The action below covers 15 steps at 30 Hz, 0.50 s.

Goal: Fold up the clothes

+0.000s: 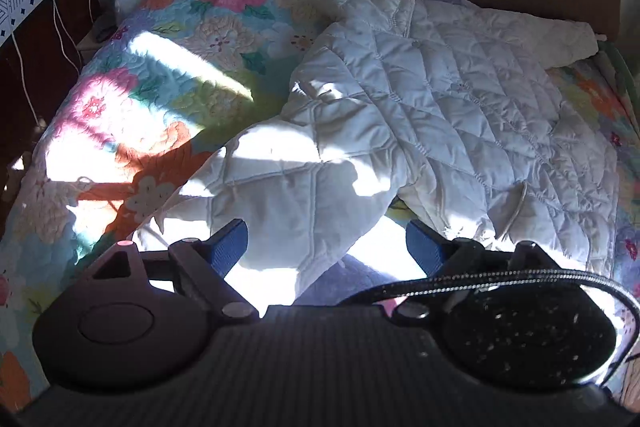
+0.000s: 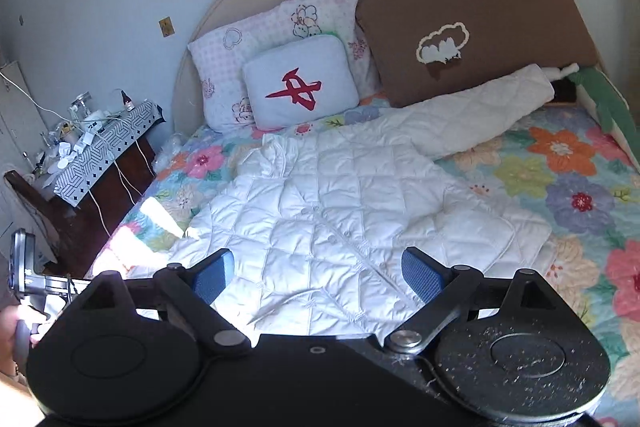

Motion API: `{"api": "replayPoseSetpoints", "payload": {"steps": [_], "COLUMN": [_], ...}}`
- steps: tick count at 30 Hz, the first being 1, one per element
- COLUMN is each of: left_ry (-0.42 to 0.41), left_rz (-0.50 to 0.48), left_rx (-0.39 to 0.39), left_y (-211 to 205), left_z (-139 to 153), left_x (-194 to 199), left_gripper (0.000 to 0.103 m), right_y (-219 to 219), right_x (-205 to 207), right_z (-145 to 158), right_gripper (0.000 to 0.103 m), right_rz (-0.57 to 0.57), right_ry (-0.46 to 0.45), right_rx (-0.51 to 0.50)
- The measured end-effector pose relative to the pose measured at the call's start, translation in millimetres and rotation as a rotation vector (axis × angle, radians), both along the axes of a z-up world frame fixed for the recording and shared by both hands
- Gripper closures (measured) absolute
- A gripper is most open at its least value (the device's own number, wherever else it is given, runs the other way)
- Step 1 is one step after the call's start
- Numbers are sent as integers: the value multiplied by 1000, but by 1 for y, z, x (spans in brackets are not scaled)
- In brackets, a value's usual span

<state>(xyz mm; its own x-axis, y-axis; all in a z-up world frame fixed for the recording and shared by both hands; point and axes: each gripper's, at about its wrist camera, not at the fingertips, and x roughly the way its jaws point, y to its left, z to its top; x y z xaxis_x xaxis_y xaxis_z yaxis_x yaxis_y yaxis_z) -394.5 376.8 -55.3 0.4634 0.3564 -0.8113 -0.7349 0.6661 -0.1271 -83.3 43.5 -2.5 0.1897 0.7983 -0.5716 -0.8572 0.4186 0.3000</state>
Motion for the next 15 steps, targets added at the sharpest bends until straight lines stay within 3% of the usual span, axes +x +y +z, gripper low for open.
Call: {"api": "replayPoseSetpoints", "payload": {"steps": [5, 9, 11, 15], "left_ry": [-16, 50, 96, 206], "left_rz": [-176, -387, -554, -877], "left_rx": [34, 43, -22, -170], "left_y": [-56, -93, -106, -122], "left_z": [17, 19, 18, 14], "left_x": [24, 46, 53, 68], "left_gripper": [16, 12, 11, 3], "right_y": [-5, -12, -9, 5], "right_x": [-40, -47, -47, -42], "right_z": [-20, -17, -10, 5], "right_gripper": [10, 10, 10, 9], "right_rz": [-3, -64, -91, -183], "right_ry": [10, 2, -63, -296], "right_rx": [7, 21, -7, -85]}}
